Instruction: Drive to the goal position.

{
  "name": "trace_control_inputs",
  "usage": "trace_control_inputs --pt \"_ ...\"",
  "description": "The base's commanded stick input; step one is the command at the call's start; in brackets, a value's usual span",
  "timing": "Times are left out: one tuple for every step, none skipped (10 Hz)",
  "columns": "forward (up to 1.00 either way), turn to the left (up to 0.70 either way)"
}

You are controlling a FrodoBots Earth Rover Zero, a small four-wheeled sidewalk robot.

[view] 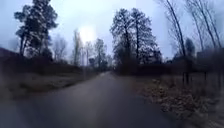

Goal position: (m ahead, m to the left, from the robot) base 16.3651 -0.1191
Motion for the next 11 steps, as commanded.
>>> trace_control_inputs --pt "0.70 0.01" --pt "0.70 0.06" --pt "0.70 0.13" --pt "0.70 0.14" --pt "0.70 0.14" --pt "0.70 0.01" --pt "0.70 0.00" --pt "0.70 0.00" --pt "0.70 0.00" --pt "0.70 0.00" --pt "0.70 0.00"
